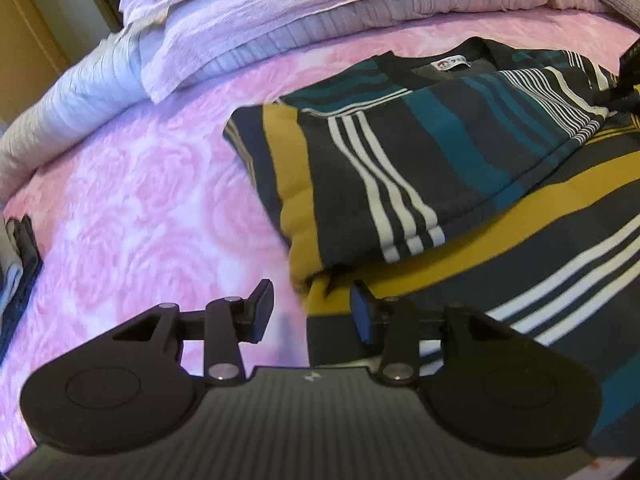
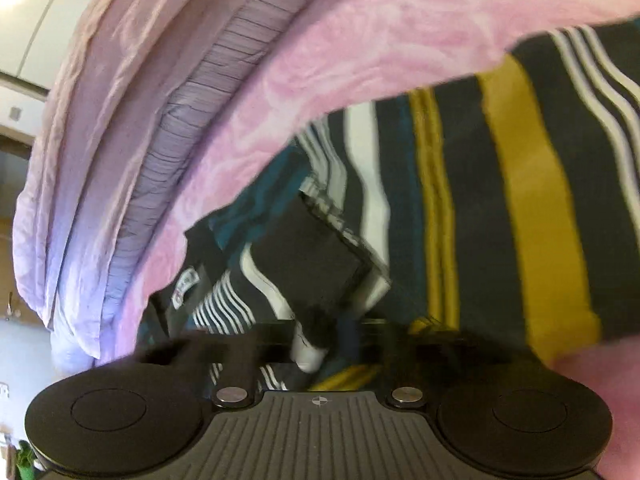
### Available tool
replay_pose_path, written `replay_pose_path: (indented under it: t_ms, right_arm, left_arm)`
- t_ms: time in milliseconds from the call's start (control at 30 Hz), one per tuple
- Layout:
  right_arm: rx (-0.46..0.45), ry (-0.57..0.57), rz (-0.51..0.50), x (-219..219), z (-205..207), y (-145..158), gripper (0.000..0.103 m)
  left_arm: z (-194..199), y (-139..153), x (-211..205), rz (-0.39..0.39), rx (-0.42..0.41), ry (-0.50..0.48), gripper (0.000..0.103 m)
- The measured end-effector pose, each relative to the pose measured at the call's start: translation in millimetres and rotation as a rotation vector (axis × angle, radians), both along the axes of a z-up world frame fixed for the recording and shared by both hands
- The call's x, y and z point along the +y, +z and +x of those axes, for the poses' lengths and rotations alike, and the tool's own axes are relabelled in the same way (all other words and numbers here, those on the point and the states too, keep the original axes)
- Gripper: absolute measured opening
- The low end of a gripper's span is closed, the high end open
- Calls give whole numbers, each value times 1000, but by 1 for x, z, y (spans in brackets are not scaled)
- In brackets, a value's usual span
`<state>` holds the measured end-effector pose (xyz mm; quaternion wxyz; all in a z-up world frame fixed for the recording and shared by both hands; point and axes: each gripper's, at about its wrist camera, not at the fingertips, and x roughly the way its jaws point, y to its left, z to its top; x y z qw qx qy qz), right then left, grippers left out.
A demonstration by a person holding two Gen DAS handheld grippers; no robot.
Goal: Fold large clothes
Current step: 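Grasp the other sleeve cuff with the right gripper and lift it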
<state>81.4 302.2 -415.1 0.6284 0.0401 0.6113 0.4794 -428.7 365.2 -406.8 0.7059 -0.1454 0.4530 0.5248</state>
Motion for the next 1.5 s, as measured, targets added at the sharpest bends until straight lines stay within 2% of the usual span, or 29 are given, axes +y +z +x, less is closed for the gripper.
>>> replay_pose_path:
  t_ms: [67, 100, 167, 233, 367, 433, 500, 567, 667, 767, 833, 900, 933, 967, 1067, 1167, 1267, 1367, 1433, 1500]
  right_arm:
    - [-73, 11, 38, -4, -6, 12, 0]
    - [-103, 7, 80, -9, -9, 22, 0]
    - [-162, 5, 138, -26, -13, 43, 0]
    - [-221, -2, 99, -41, -15, 48, 0]
    - [-272, 13, -33, -52, -19, 26, 0]
    - [-286, 19, -30, -57, -22, 25, 0]
    - [-349, 51, -46, -57, -28, 29, 0]
    - [-374, 53, -80, -61, -26, 31, 0]
    - [-407, 30, -115, -65, -22, 40, 0]
    - [-420, 44, 11, -66, -18, 52, 1]
    - [-376, 83, 37, -52, -14, 43, 2]
    - [-318, 133, -38, -36, -8, 16, 1]
    - [-283, 126, -34, -37, -2, 10, 1]
    - [-243, 99, -11, -43, 5, 14, 2]
    - [-158, 26, 8, -78, 30, 33, 11]
    - [-139, -137, 9, -142, 72, 45, 39]
    - [-135, -366, -39, -220, 130, 45, 39]
    - [-98, -586, -81, -275, 185, 35, 39]
    - [-46, -695, -45, -293, 210, 28, 39]
    - [-5, -747, 2, -295, 226, 19, 39]
  left_arm:
    - [5, -1, 4, 24, 20, -4, 37]
    - [6, -1, 6, 34, 23, -5, 26]
    - [7, -1, 10, 32, 19, -22, 13]
    - [6, 0, 10, 39, 19, -40, 12]
    - [6, -3, 7, 23, 68, -86, 11]
    - [7, -2, 6, 13, 93, -110, 12]
    - [7, 2, 10, -40, 95, -97, 15]
    - [1, 12, 13, -72, 52, -63, 15]
    - [-5, 40, 13, -60, -96, -16, 15]
    - [9, 51, 17, -46, -190, -7, 15]
    - [29, 40, 26, -64, -198, -6, 15]
    - [45, 16, 38, -145, -219, 19, 19]
    - [51, 3, 44, -202, -214, 54, 19]
    - [56, -4, 46, -215, -205, 94, 18]
    - [62, 4, 40, -200, -231, 115, 25]
    - [59, 17, 28, -222, -261, 142, 32]
    - [53, 27, 15, -249, -277, 164, 36]
    - [45, 28, 5, -289, -305, 215, 39]
    - [43, 28, -1, -309, -324, 253, 39]
    - [42, 27, -7, -321, -331, 285, 39]
